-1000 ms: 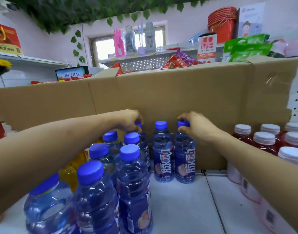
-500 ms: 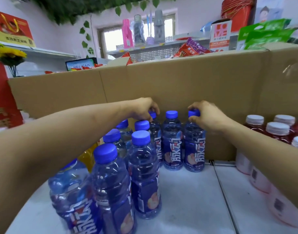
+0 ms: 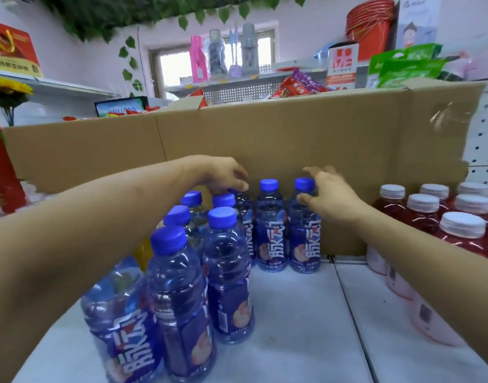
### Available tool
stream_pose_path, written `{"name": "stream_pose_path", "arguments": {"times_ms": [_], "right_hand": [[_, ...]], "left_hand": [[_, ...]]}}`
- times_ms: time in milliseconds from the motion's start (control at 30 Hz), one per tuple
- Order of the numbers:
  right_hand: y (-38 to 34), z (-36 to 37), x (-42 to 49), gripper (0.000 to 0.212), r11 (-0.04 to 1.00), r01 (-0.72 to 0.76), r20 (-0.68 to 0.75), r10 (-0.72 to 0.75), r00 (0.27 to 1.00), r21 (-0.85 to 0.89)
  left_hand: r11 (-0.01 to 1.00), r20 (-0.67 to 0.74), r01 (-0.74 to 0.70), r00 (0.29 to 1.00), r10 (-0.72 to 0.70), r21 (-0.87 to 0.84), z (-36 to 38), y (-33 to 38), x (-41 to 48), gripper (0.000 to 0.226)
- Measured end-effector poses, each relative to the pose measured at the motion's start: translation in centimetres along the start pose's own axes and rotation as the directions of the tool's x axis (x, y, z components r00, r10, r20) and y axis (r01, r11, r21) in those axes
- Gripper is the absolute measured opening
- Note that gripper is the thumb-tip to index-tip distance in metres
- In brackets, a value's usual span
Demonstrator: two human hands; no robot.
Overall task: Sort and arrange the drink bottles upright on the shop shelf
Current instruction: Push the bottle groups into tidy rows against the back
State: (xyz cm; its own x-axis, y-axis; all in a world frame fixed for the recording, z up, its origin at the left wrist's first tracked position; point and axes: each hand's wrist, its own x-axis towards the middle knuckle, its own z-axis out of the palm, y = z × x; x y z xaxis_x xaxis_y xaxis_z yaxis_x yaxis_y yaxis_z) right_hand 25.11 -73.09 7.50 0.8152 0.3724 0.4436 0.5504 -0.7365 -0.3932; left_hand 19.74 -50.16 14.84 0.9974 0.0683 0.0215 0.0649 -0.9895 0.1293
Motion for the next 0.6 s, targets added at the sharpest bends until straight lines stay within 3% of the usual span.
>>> {"name": "stream_pose_path", "arguments": {"times_ms": [133,267,333,433,533,600], "right_hand": [[-2.1,0.9,-4.1,0.044,0.963,0.223,-0.238,-0.183,0.954,0.153],[-6.4,0.5,-7.0,0.023,0.838,0.279,-0.08,-0.275,0.958,0.47],[-8.5,0.4,-7.6,0.034,0.793,0.26,0.035,-0.333,0.942,0.551],[-10.3,1.1,-8.2,0.057,0.827,0.182,0.186,-0.324,0.928,0.533],[-10.5,2.9,-8.6,0.058,0.845,0.186,0.2,-0.322,0.925,0.502],[-10.6,4.1,-9.1,0.068,0.802,0.143,0.173,-0.293,0.94,0.58]], "left_hand": [[0.982,-0.056,-0.073,0.996,0.064,-0.174,-1.5,-0.9,-5.7,0.043],[0.987,-0.102,-0.097,0.991,0.085,-0.125,-2.6,-3.3,-11.3,0.039],[0.978,-0.11,-0.085,0.992,0.065,-0.189,-2.4,-4.3,-13.9,0.043],[0.948,-0.148,-0.123,0.986,0.082,-0.295,-1.6,-5.2,-17.5,0.052],[0.904,-0.204,-0.153,0.976,0.075,-0.4,-0.1,-5.8,-20.2,0.048],[0.835,-0.295,-0.174,0.955,0.014,-0.523,1.8,-6.3,-21.3,0.059]]}}
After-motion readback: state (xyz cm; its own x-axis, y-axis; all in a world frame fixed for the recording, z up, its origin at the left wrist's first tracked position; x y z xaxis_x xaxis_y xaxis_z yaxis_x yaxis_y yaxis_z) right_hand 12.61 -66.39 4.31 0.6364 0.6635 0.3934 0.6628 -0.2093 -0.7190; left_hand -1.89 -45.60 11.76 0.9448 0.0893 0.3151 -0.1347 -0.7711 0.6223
